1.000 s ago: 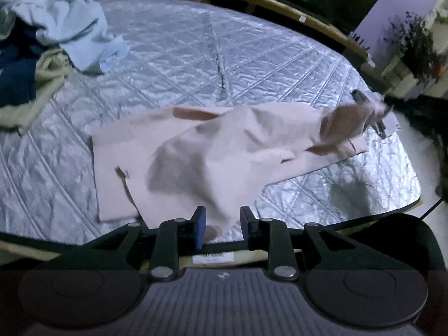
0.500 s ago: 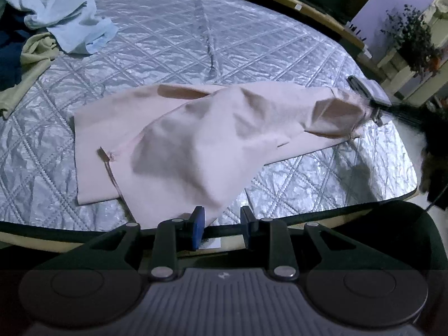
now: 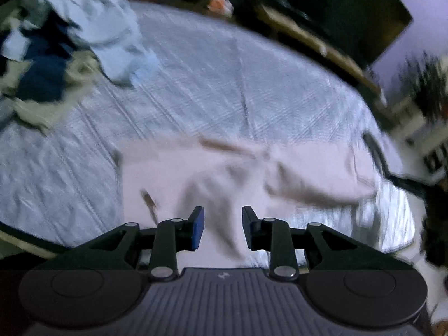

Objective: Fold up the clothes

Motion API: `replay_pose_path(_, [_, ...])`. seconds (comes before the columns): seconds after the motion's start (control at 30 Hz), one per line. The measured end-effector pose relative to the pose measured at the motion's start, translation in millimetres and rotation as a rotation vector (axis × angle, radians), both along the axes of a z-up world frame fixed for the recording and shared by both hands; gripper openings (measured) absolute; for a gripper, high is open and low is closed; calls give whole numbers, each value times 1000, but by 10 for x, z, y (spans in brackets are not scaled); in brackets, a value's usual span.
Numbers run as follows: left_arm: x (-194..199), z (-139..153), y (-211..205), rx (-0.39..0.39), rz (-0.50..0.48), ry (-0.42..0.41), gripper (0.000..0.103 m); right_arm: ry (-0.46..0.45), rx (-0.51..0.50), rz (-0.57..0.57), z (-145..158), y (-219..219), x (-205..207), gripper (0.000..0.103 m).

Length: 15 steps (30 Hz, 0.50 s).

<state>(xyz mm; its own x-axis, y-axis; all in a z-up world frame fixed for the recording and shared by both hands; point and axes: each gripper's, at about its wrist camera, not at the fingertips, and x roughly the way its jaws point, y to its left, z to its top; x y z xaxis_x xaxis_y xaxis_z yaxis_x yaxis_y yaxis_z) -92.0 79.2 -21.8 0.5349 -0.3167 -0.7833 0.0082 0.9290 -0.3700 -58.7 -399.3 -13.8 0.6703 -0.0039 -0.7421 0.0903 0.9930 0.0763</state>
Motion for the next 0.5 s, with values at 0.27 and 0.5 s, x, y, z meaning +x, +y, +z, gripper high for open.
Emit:
replay_pose_path(0.27, [161,348,598,46,178,-111,39,-157,-307,864,243,2145,-732,53])
replay_pose_path(0.5, [92,345,564,145,111,-150,39,-47,-495,1373,-497,3548,-1250,49])
